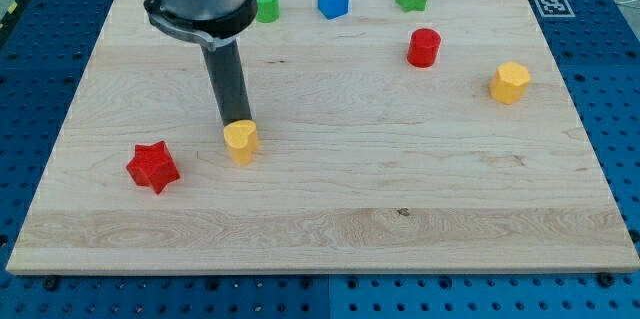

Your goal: Move the red circle towards the bottom center of the board

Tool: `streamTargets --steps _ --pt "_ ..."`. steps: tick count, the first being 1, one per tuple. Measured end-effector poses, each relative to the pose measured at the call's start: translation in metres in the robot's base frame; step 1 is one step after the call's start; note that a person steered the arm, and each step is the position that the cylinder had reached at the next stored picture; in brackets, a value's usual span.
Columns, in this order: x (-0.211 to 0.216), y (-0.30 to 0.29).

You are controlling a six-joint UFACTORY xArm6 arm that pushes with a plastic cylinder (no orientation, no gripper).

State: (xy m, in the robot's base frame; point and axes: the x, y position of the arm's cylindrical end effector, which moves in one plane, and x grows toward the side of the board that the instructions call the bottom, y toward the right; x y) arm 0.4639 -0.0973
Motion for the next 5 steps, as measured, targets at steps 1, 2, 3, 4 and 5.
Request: streamTargets --steps 1,2,3,4,5 --pt "0.014 0.005" --pt "0.03 0.005" --pt "0.011 -0.002" --pt "-0.034 0.002" --pt "-0.075 0.022"
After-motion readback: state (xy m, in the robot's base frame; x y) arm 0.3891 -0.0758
